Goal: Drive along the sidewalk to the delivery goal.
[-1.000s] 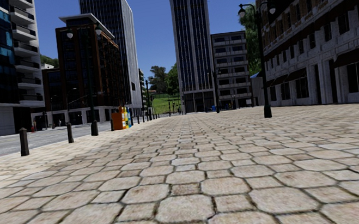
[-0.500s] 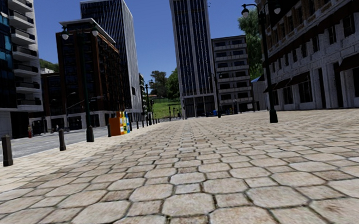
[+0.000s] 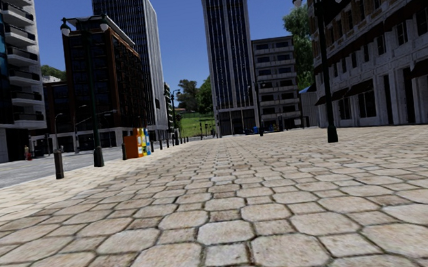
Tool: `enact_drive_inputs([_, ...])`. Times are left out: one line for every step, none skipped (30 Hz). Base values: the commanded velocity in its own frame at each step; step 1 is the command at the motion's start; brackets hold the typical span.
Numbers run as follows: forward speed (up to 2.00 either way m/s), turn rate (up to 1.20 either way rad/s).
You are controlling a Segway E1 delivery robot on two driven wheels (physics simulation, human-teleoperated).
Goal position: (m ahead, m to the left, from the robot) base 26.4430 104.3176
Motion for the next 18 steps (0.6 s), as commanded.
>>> enact_drive_inputs([1.31, 0.0])
enact_drive_inputs([1.31, 0.0])
enact_drive_inputs([1.31, 0.0])
enact_drive_inputs([1.31, 0.0])
enact_drive_inputs([1.31, 0.0])
enact_drive_inputs([1.31, 0.0])
enact_drive_inputs([1.31, 0.0])
enact_drive_inputs([1.31, 0.0])
enact_drive_inputs([1.31, 0.0])
enact_drive_inputs([1.31, 0.0])
enact_drive_inputs([1.31, 0.0])
enact_drive_inputs([1.32, 0.0])
enact_drive_inputs([1.32, 0.0])
enact_drive_inputs([1.32, 0.0])
enact_drive_inputs([1.32, 0.0])
enact_drive_inputs([2.0, 0.0])
enact_drive_inputs([2.0, 0.0])
enact_drive_inputs([2.0, 0.0])
